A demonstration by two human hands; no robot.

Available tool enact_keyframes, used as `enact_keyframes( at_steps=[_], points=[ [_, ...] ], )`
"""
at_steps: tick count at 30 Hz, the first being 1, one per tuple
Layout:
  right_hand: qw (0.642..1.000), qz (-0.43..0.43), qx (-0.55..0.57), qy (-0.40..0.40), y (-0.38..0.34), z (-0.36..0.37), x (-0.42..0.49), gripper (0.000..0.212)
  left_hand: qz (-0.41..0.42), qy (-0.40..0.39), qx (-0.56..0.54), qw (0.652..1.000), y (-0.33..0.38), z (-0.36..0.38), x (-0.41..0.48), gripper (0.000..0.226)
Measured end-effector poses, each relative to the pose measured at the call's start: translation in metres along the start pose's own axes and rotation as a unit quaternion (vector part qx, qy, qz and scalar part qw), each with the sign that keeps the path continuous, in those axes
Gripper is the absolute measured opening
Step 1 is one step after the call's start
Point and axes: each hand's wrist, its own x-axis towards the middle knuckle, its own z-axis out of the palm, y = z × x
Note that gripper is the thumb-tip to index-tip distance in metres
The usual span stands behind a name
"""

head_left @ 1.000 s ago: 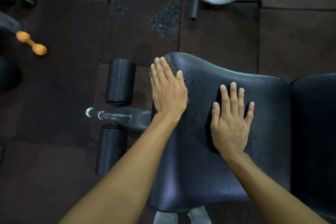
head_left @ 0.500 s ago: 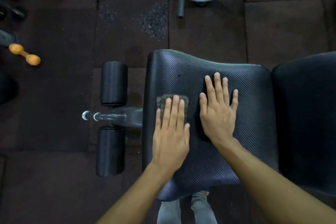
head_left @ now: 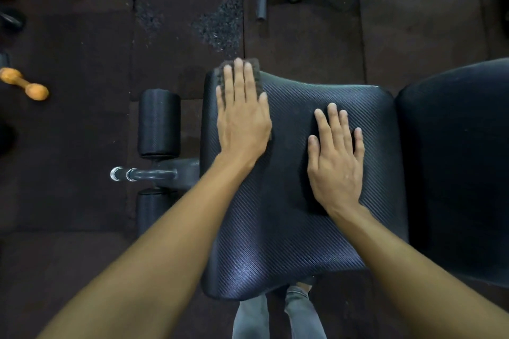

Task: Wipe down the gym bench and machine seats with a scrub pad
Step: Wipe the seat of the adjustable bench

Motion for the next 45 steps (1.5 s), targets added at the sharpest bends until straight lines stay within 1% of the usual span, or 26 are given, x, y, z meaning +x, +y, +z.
enact_keyframes(
  at_steps=[2, 5, 8, 10, 13, 15, 17, 19, 21, 24, 25, 27, 28, 29, 30, 32, 34, 36, 39, 43, 45],
  points=[
    [1.000, 0.000, 0.003, -0.003, -0.001, -0.001, 0.000, 0.051, 0.026, 0.001, 0.007, 1.000, -0.001, 0.002, -0.045, 0.060],
    [1.000, 0.000, 0.024, -0.017, -0.001, -0.004, 0.001, 0.051, 0.069, -0.022, 0.032, 0.997, 0.004, 0.009, -0.121, 0.060],
    [0.998, -0.004, 0.052, -0.027, 0.001, -0.008, 0.001, 0.050, 0.087, -0.036, 0.040, 0.995, 0.011, 0.016, -0.159, 0.060],
    [0.997, -0.009, 0.063, -0.031, 0.002, -0.010, 0.002, 0.050, 0.089, -0.029, 0.041, 0.995, 0.016, 0.018, -0.142, 0.060],
    [0.998, -0.008, 0.060, -0.032, 0.003, -0.009, 0.003, 0.051, 0.085, -0.008, 0.034, 0.996, 0.027, 0.017, -0.076, 0.060],
    [0.997, -0.008, 0.063, -0.032, 0.004, -0.010, 0.003, 0.051, 0.060, 0.001, 0.018, 0.998, 0.032, 0.014, -0.034, 0.060],
    [0.996, -0.007, 0.078, -0.036, 0.004, -0.010, 0.004, 0.051, 0.036, 0.008, 0.010, 0.999, 0.033, 0.014, -0.016, 0.060],
    [0.995, -0.010, 0.092, -0.043, 0.005, -0.011, 0.004, 0.050, 0.020, 0.023, 0.008, 1.000, 0.032, 0.017, -0.027, 0.060],
    [0.994, -0.014, 0.097, -0.045, 0.006, -0.012, 0.004, 0.051, 0.012, 0.034, 0.002, 0.999, 0.032, 0.020, -0.059, 0.059],
    [0.995, -0.011, 0.090, -0.038, 0.005, -0.013, 0.003, 0.051, -0.008, 0.025, -0.033, 0.999, 0.039, 0.022, -0.116, 0.061],
    [0.996, -0.010, 0.086, -0.036, 0.004, -0.013, 0.003, 0.050, -0.008, 0.009, -0.056, 0.998, 0.042, 0.020, -0.130, 0.062],
    [0.996, -0.007, 0.081, -0.036, 0.003, -0.013, 0.003, 0.050, 0.004, -0.029, -0.135, 0.990, 0.044, 0.013, -0.148, 0.061],
    [0.996, -0.003, 0.085, -0.038, 0.002, -0.014, 0.003, 0.050, 0.010, -0.032, -0.177, 0.984, 0.040, 0.008, -0.151, 0.059],
    [0.994, 0.006, 0.097, -0.040, -0.001, -0.016, 0.003, 0.050, 0.009, -0.015, -0.198, 0.980, 0.032, 0.002, -0.151, 0.057],
    [0.992, 0.019, 0.118, -0.041, -0.005, -0.019, 0.002, 0.049, 0.002, 0.013, -0.193, 0.981, 0.020, -0.003, -0.148, 0.054],
    [0.986, 0.030, 0.159, -0.035, -0.019, -0.025, -0.006, 0.048, -0.041, 0.062, -0.158, 0.985, -0.008, -0.006, -0.139, 0.053],
    [0.984, -0.004, 0.176, -0.032, -0.041, -0.029, -0.023, 0.047, -0.079, 0.062, -0.146, 0.984, -0.035, -0.005, -0.130, 0.054],
    [0.984, -0.043, 0.165, -0.052, -0.060, -0.024, -0.043, 0.048, -0.078, 0.033, -0.164, 0.983, -0.050, 0.001, -0.127, 0.055],
    [0.991, -0.053, 0.099, -0.072, -0.070, -0.008, -0.066, 0.053, -0.062, 0.023, -0.174, 0.982, -0.056, 0.008, -0.129, 0.055],
    [0.997, -0.054, 0.022, -0.054, -0.068, 0.008, -0.072, 0.066, -0.069, 0.023, -0.180, 0.981, -0.055, 0.010, -0.130, 0.053],
    [0.998, -0.056, 0.002, -0.034, -0.067, 0.014, -0.071, 0.068, -0.066, 0.023, -0.184, 0.980, -0.056, 0.009, -0.130, 0.053]
  ],
)
